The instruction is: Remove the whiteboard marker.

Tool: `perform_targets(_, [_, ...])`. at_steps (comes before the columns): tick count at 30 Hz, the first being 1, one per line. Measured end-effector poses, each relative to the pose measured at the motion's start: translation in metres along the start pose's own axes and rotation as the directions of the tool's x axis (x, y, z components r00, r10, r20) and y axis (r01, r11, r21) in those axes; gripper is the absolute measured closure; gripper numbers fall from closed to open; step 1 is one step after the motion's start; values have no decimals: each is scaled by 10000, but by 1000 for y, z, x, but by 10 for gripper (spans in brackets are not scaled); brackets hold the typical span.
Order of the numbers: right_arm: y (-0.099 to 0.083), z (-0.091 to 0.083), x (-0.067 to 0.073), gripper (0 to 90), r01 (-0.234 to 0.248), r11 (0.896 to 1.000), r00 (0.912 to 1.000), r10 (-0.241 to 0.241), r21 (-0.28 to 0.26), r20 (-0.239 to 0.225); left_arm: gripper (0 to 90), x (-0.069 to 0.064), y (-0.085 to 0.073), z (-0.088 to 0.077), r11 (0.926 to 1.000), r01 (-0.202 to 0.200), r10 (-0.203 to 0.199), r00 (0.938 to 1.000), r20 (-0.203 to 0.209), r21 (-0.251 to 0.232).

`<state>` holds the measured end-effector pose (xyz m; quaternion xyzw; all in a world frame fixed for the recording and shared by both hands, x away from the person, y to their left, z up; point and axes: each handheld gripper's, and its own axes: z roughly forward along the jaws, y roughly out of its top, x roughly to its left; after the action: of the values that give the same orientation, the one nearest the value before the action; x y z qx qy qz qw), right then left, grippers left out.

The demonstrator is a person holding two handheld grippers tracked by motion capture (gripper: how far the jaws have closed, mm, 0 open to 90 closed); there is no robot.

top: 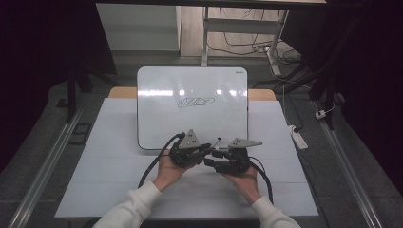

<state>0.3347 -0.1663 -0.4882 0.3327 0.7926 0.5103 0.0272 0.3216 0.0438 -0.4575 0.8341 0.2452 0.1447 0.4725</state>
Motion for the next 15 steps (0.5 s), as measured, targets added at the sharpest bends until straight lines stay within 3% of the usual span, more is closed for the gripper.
perform_targets(4, [1, 3, 0, 509, -362, 9993, 9992, 361, -11, -163, 814, -3, 0, 3, 10000, -50, 50, 10000, -17, -3])
perform_targets(11, [0, 10, 0, 708, -905, 9955, 9947, 917, 274, -471, 813, -11, 1, 7, 9997, -233, 233, 9997, -30, -68])
perform_targets(15, [0, 11, -1, 766, -1040, 9938, 9934, 1057, 384, -449, 813, -15, 1, 9, 9991, -435, 434, 9990, -112, -13])
